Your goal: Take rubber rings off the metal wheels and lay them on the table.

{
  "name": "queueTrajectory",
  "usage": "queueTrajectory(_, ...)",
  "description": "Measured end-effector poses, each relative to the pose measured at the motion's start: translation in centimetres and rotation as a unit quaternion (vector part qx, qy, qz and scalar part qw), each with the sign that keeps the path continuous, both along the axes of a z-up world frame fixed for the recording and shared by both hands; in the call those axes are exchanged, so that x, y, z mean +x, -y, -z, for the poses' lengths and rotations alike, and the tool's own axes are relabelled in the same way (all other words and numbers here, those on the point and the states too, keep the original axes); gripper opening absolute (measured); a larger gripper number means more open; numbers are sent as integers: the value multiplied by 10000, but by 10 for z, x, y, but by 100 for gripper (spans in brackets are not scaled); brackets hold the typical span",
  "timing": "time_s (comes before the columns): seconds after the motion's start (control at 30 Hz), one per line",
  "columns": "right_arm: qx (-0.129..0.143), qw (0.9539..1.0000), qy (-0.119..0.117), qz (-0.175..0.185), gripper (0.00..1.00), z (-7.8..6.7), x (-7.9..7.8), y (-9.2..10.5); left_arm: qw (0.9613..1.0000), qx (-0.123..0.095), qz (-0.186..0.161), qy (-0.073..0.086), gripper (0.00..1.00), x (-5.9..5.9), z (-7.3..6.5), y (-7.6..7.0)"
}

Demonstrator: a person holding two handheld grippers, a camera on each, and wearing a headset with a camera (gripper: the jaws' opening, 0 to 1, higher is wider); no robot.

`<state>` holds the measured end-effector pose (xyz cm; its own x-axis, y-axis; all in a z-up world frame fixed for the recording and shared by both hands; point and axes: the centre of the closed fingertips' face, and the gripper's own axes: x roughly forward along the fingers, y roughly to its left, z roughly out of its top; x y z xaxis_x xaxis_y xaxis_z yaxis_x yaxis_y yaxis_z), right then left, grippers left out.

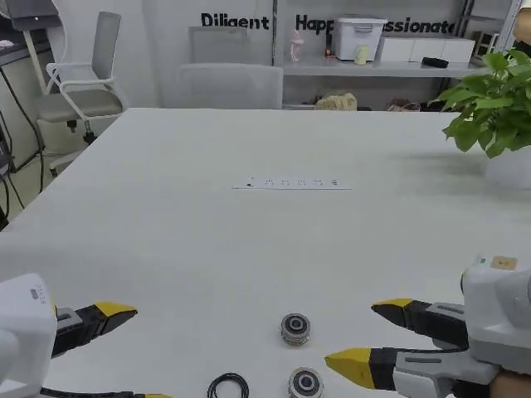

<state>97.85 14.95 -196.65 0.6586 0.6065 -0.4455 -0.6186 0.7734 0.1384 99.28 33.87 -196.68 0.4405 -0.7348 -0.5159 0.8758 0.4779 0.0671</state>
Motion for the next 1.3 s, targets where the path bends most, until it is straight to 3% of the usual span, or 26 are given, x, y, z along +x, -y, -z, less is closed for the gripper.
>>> queueTrajectory(0.23, -24, 9999, 94, 109, 65, -4, -5, 3, 10000, 47, -25, 42, 71, 4, 2, 0)
queueTrajectory(0.37, -115, 9998, 37, 172, 65, 4, -11, 7, 10000, 50, -50, 52, 71, 7, 1, 0)
queueTrajectory(0.43, -457, 9987, 98, 183, 65, 11, -13, 13, 10000, 43, -54, 57, 71, 8, 1, 2)
queueTrajectory(0.6, -524, 9985, 37, 129, 64, 18, -20, 10, 10000, 55, -31, 50, 71, 7, 3, 5)
queueTrajectory(0.8, -448, 9988, -54, 189, 63, 23, -20, 11, 9999, 120, -14, -38, 69, 2, 11, 5)
queueTrajectory(1.03, -301, 9990, -199, 273, 61, 26, -22, 11, 9998, 163, -72, -69, 65, 4, 15, 1)
queueTrajectory(1.17, -317, 9990, -231, 231, 60, 28, -23, 9, 9996, 262, -49, 19, 64, 5, 16, 0)
queueTrajectory(1.3, -286, 9990, -272, 229, 60, 28, -24, 9, 9997, 245, -96, 0, 64, 5, 16, -2)
